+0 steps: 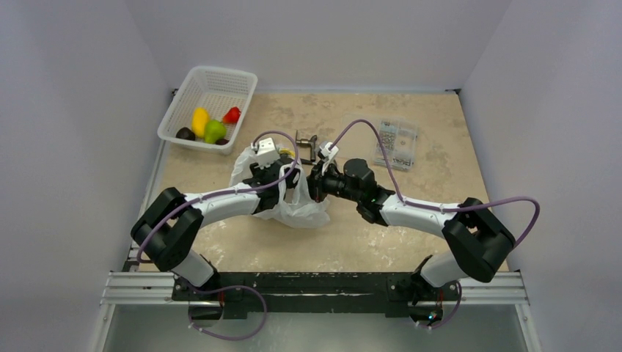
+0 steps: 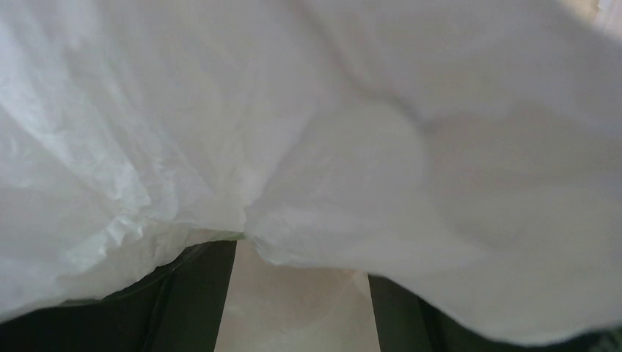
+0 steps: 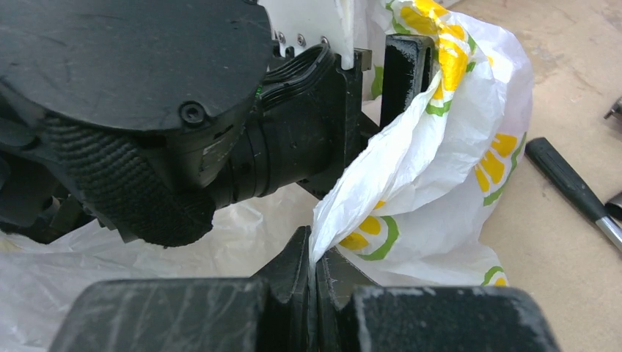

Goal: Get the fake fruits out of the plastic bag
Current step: Take out the fake fruit from the plastic bag.

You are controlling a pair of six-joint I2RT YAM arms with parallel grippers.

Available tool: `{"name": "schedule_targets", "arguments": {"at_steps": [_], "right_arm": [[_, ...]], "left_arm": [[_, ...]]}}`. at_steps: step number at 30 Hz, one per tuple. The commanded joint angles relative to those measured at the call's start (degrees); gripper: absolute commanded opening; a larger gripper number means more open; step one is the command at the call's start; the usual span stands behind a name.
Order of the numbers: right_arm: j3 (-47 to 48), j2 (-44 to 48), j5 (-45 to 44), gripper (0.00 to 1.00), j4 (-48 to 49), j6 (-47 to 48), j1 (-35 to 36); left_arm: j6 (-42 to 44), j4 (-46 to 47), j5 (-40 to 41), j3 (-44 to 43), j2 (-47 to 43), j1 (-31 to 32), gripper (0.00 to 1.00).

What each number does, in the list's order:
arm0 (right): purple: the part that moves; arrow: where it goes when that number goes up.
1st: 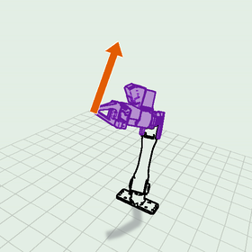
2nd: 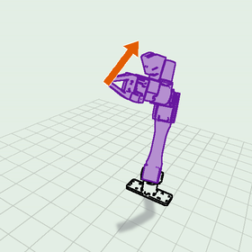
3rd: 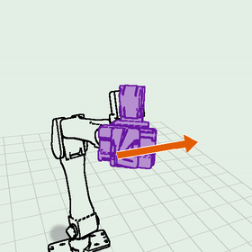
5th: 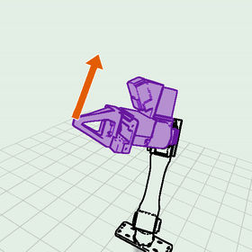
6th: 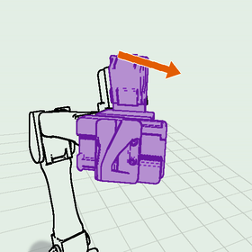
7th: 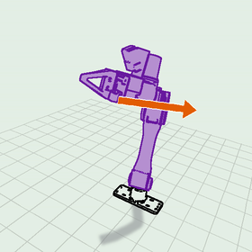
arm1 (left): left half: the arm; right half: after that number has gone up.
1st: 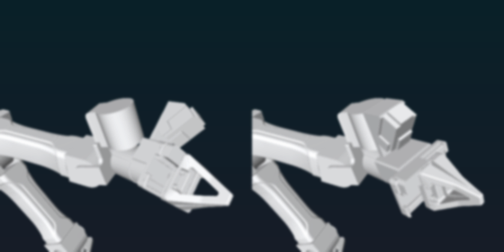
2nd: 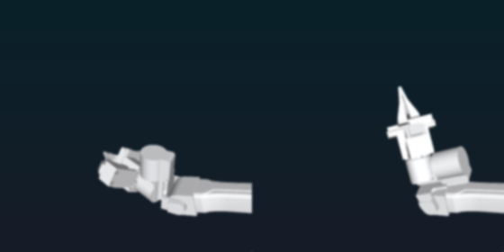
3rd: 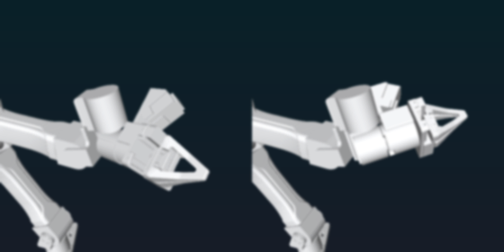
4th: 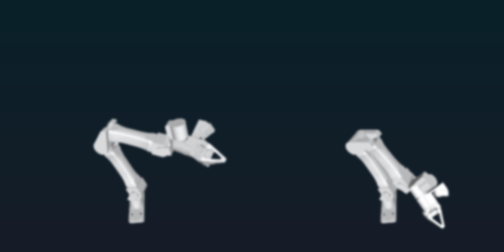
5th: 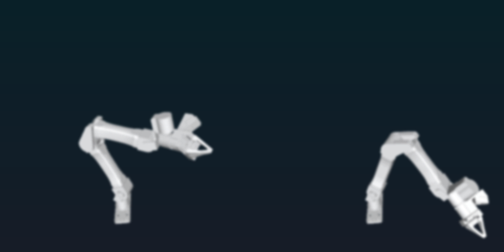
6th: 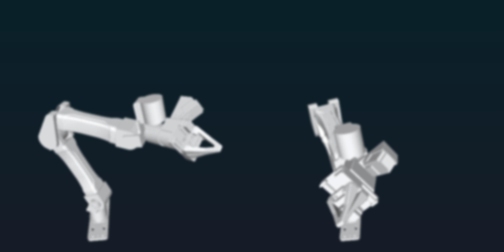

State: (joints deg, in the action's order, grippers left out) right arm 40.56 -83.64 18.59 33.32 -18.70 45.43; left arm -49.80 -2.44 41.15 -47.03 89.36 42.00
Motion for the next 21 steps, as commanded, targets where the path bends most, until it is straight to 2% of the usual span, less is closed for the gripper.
{"name": "schedule_targets", "arguments": {"at_steps": [1, 3, 7, 9, 13, 16, 18, 21], "right_arm": [[4.58, 0.94, -5.14, 0.05, -5.05, 0.04, 0.10], [6.53, 0.11, -8.84, 0.18, -8.84, -0.16, 0.10], [8.74, -1.28, -15.35, 0.65, -14.14, 1.95, 0.10], [9.79, -2.35, -16.97, 0.79, -14.78, 2.60, 0.11], [17.36, -6.27, -22.73, 0.91, -22.58, 5.91, 0.19], [19.65, -8.20, -23.72, 0.98, -22.73, 8.14, 0.15], [21.83, -10.46, -19.87, 0.99, -22.36, 9.41, 0.14], [24.11, -13.24, -18.76, 0.99, -20.27, 11.89, 0.10]], "left_arm": [[-0.44, -0.83, -1.74, -0.38, -2.94, -0.16, 0.63], [-2.30, -6.24, -2.08, -0.10, -5.42, -0.16, 0.63], [-2.30, -11.86, -4.76, 2.52, -12.72, -0.07, 0.63], [-1.50, -13.56, -6.56, 3.83, -15.90, -0.07, 0.63], [0.27, -15.05, -10.17, 5.57, -19.62, -0.22, 0.64], [0.25, -13.88, -10.88, 6.95, -20.19, -0.25, 0.64], [-0.21, -12.73, -10.97, 7.73, -20.07, -0.53, 0.64], [-0.65, -10.86, -11.56, 8.86, -20.08, -0.96, 0.63]]}}
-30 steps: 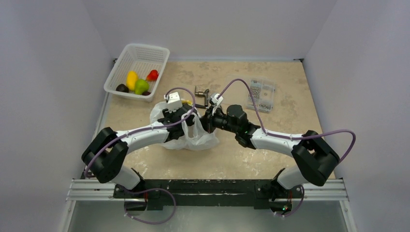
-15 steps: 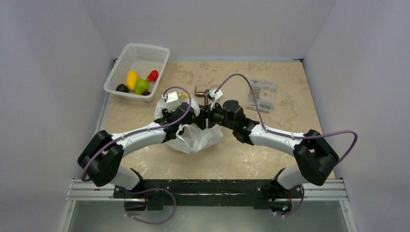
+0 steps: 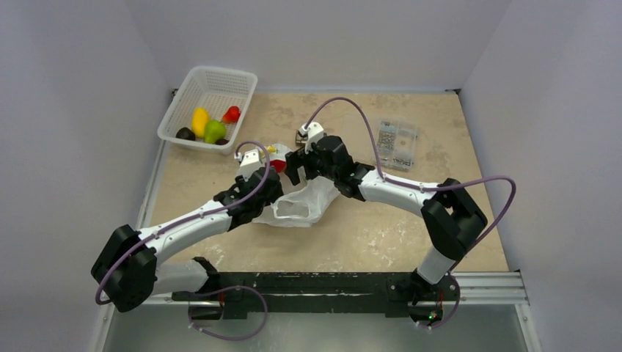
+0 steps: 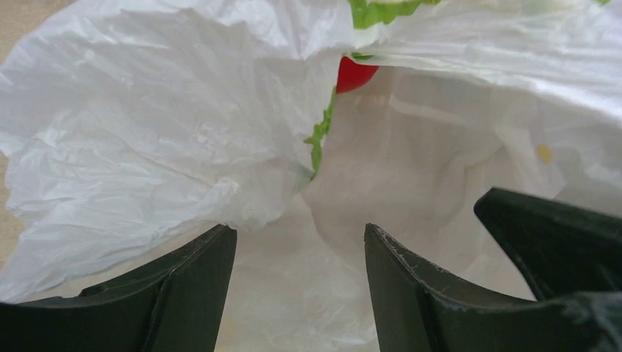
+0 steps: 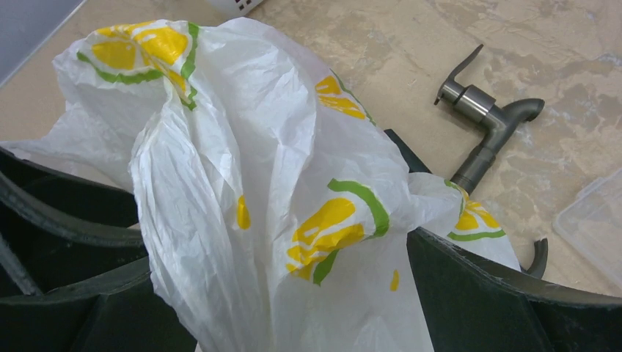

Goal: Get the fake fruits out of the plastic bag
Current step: Take out the fake fruit from the plastic bag.

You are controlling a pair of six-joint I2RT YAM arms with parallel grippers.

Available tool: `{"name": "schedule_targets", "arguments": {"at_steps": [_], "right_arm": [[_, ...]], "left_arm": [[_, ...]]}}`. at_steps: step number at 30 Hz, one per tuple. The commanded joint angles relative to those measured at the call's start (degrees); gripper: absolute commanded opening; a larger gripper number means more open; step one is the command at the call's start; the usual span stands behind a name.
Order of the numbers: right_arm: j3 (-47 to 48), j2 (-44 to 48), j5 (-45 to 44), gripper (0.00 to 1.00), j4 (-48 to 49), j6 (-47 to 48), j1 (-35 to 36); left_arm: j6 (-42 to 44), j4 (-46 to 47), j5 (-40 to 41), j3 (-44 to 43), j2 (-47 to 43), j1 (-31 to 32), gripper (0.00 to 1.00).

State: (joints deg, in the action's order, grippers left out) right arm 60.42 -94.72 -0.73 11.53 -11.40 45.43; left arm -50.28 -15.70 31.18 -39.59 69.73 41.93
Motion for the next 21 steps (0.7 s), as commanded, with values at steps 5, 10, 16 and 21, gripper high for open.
{"name": "schedule_targets", "arguments": {"at_steps": [5, 10, 16, 21], "right_arm": [[11.92, -7.54, 2.56, 0.20, -3.85, 4.82, 0.12], [15.18, -6.36, 11.03, 0.00, -12.11, -0.32, 0.04], [15.65, -4.87, 21.04, 0.00, -16.46, -4.14, -0.50], [14.51, -4.50, 28.19, 0.00, -17.92, -6.81, -1.37]], "left_arm": [[-0.06, 4.14, -2.91, 2.42, -0.87, -1.90, 0.62], [0.66, 4.45, -3.34, 3.71, -3.61, -2.82, 0.60], [1.32, 3.09, -3.50, 4.26, -8.61, -3.00, 0.54], [1.14, 2.63, -5.43, 4.46, -9.92, -3.00, 0.52]]}}
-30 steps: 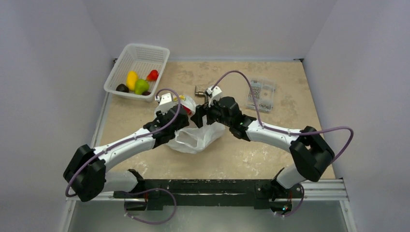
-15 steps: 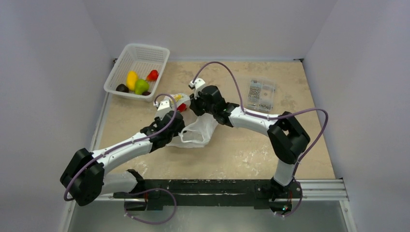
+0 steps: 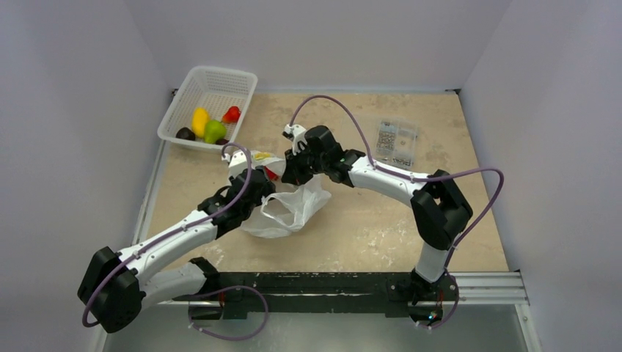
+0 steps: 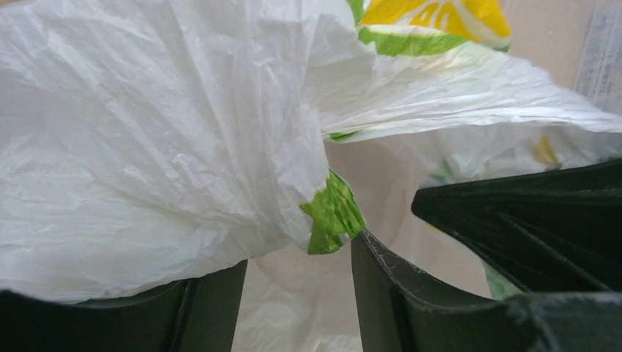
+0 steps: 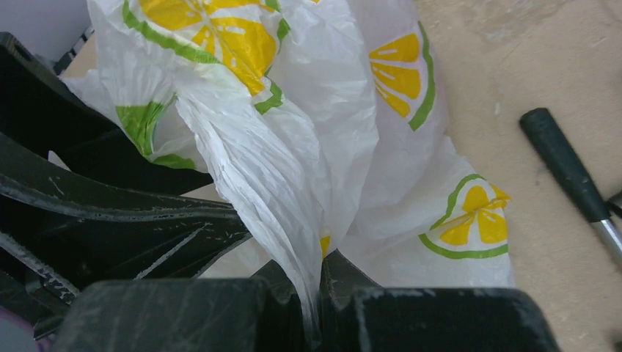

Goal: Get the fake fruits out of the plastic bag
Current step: Take out the fake fruit from the plastic bag.

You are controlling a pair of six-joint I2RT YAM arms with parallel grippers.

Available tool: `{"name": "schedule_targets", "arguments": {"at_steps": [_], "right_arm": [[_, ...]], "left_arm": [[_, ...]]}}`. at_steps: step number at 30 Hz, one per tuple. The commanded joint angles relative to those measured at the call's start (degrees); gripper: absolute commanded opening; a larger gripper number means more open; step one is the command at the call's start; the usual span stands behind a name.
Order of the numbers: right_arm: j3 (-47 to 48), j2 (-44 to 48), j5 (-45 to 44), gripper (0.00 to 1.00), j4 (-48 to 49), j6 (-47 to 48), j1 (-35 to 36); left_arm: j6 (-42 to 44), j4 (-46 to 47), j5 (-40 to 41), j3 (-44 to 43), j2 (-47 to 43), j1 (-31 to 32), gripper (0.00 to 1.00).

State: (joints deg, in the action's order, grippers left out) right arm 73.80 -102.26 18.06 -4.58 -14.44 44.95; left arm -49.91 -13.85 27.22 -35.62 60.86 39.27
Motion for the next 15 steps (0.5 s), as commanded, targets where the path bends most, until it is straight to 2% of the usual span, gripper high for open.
{"name": "schedule_targets", "arguments": {"at_steps": [1, 7, 15], "right_arm": [[0.10, 3.22, 10.97, 0.00, -0.37, -4.66, -1.12], [-1.30, 2.13, 16.98, 0.00, 2.87, -8.01, -2.02], [-0.88, 1.49, 21.89, 0.00, 2.74, -9.66, -4.17]], "left_arm": [[0.81, 1.04, -1.36, 0.54, -0.76, -0.35, 0.52], [3.18, 4.37, -0.87, -1.23, 3.81, -0.40, 0.50], [3.82, 7.77, -2.88, -2.65, 10.54, -0.42, 0.30]]}}
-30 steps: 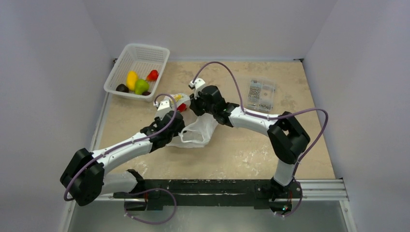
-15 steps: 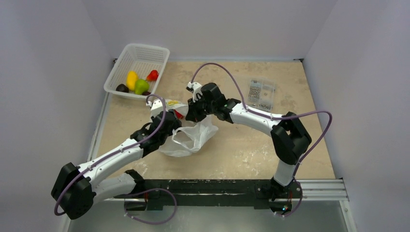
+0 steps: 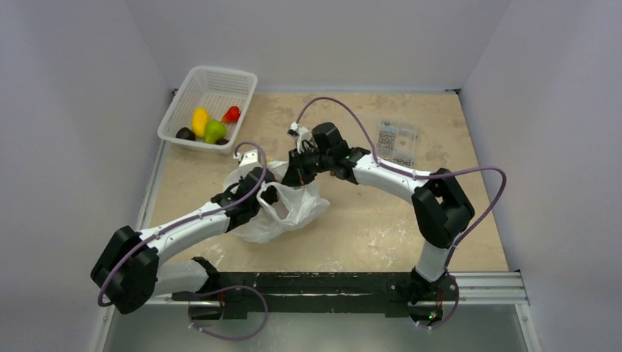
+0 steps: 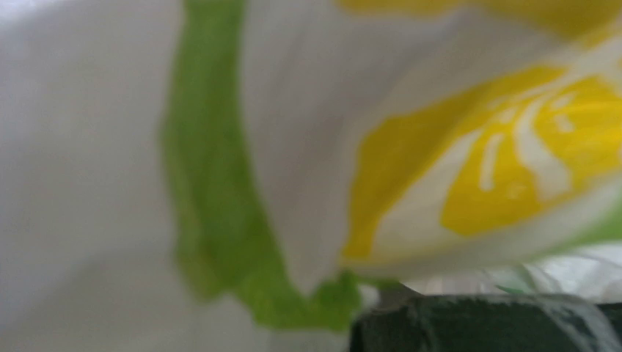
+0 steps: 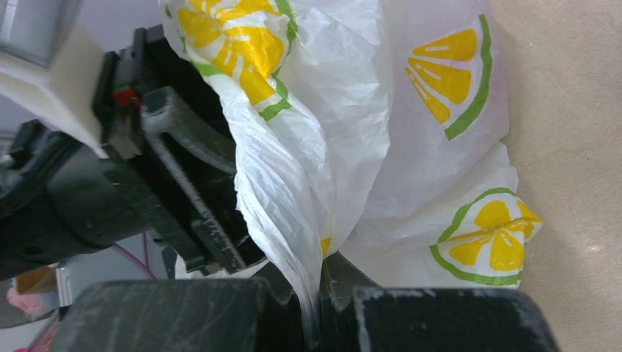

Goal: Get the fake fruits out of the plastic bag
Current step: Take out the fake fruit from the plastic bag.

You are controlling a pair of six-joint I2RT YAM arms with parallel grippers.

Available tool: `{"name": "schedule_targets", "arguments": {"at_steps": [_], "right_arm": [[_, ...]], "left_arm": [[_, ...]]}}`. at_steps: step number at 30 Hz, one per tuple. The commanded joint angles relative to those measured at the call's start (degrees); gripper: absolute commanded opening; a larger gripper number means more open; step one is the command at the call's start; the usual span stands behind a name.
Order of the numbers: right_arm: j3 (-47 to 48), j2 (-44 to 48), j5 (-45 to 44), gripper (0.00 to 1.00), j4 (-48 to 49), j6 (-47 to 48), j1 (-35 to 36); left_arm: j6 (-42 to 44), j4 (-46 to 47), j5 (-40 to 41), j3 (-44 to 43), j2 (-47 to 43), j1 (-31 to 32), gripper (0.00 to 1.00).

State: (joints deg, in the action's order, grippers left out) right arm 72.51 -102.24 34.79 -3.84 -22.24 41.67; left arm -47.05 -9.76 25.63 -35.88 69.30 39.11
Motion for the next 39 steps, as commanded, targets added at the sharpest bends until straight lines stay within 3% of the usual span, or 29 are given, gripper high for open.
{"name": "schedule_targets", "arguments": {"at_steps": [1, 10, 15, 23, 26, 30, 33, 39], "right_arm": [[0.37, 1.39, 5.34, 0.00, 1.99, -1.87, -1.04], [-0.33, 1.66, 8.33, 0.00, 2.35, -1.25, -1.57], [-1.08, 1.50, 9.87, 0.00, 3.52, -1.39, -1.69], [-1.68, -0.09, 11.59, 0.00, 5.94, -0.74, -1.74], [-3.46, -0.43, 11.30, 0.00, 8.21, -0.87, -1.69], [-8.09, -0.52, 10.04, 0.00, 12.71, -0.74, -1.75], [-12.61, 0.19, 7.14, 0.00, 16.93, 1.06, -1.70], [-19.58, 2.95, -5.24, 0.00, 24.25, 3.46, -1.60]], "left_arm": [[0.52, 3.86, -1.69, -2.15, 2.19, -0.27, 0.29], [0.81, -0.10, 9.11, -4.08, 1.17, -0.47, 0.45], [2.18, 1.50, 10.01, -5.15, 2.69, -3.03, 0.57], [8.44, 12.21, 7.35, -9.43, 16.21, -5.91, 0.66], [9.96, 15.83, 6.01, -9.88, 21.52, -7.79, 0.58], [14.57, 24.79, 3.79, -6.00, 21.15, -8.08, 0.29], [15.69, 27.48, 2.23, -2.31, 17.77, -8.09, 0.15], [15.01, 23.64, -8.79, 3.95, 6.39, -8.06, 0.05]]}}
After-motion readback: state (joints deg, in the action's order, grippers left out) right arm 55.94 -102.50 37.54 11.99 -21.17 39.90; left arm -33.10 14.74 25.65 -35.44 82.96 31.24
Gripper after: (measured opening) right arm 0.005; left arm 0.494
